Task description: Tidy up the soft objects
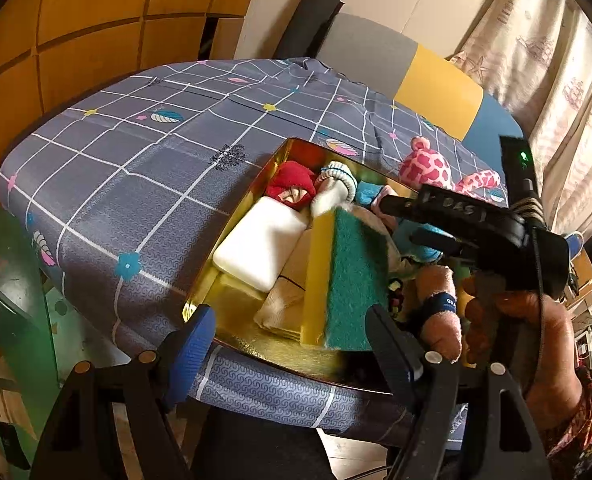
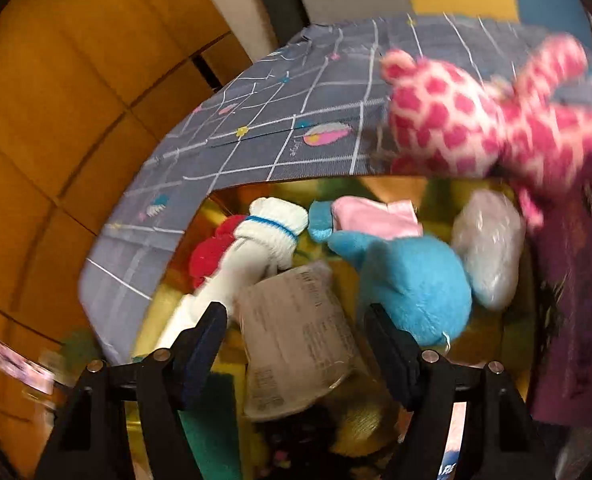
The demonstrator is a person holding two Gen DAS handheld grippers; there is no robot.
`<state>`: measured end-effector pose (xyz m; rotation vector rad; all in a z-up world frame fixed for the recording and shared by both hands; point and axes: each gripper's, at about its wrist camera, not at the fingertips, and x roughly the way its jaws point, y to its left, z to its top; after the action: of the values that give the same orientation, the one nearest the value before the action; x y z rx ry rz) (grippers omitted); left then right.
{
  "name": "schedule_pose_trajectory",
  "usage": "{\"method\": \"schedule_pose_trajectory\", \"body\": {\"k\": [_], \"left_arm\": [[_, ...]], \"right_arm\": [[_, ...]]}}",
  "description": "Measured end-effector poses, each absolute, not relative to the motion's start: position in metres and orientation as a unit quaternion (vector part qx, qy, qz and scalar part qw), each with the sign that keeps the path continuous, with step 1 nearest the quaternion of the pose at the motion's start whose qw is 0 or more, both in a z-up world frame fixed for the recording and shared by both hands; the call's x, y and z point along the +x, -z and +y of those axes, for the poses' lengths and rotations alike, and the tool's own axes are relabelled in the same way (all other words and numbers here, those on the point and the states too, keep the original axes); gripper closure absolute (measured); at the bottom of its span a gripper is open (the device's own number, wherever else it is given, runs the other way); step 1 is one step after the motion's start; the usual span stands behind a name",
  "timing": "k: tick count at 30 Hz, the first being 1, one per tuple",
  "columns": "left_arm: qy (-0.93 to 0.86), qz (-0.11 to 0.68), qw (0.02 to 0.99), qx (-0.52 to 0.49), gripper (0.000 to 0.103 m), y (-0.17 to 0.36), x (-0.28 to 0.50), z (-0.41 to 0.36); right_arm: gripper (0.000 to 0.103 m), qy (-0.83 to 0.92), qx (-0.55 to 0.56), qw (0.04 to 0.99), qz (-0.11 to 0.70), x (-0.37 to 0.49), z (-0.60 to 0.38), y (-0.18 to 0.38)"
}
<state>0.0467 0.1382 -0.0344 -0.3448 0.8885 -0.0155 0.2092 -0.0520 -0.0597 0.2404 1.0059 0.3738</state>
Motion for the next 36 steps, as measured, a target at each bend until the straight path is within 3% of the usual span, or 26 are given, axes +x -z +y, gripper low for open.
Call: {"method": "schedule_pose_trajectory", "body": {"k": [4,9,10,11,13,14,21,26,31,36], "left_arm": [[0.005,0.425,0.889,-0.167,0.025,0.034,0.047,0.140],[0.001,0.421,0.890,-0.177,0.025,0.035,0.045,0.144],[-0.005,0.417,0.891,-0.180,0.025,0.034,0.044,0.146],[-0.013,0.411,0.892,-0.187,0.025,0.033,0.043,0.150],[-0.029,0.398,0.894,-0.204,0.025,0.030,0.039,0.159],[-0.037,0.391,0.895,-0.212,0.025,0.029,0.037,0.164],[-0.056,0.380,0.897,-0.217,0.025,0.023,0.036,0.174],[-0.033,0.384,0.901,-0.201,0.025,0.022,0.038,0.162],[-0.005,0.390,0.903,-0.181,0.025,0.023,0.039,0.144],[-0.014,0.419,0.896,-0.144,0.025,0.024,0.044,0.127]], "right_arm": [[0.024,-0.184,0.104,0.868,0.449,0.190,-0.054,0.043],[0.025,-0.226,0.090,0.882,0.404,0.147,-0.052,0.017],[0.031,-0.243,0.080,0.880,0.401,0.138,-0.047,0.015],[0.045,-0.255,0.071,0.877,0.400,0.134,-0.043,0.015],[0.062,-0.276,0.047,0.869,0.407,0.125,-0.030,0.019],[0.064,-0.288,0.040,0.865,0.409,0.123,-0.024,0.022],[0.064,-0.274,-0.064,0.857,0.432,0.123,0.017,0.052],[0.063,-0.209,-0.061,0.865,0.452,0.128,-0.009,0.059],[0.063,-0.248,0.059,0.849,0.463,0.122,-0.044,0.053],[0.062,-0.213,0.092,0.879,0.417,0.097,-0.080,0.024]]}}
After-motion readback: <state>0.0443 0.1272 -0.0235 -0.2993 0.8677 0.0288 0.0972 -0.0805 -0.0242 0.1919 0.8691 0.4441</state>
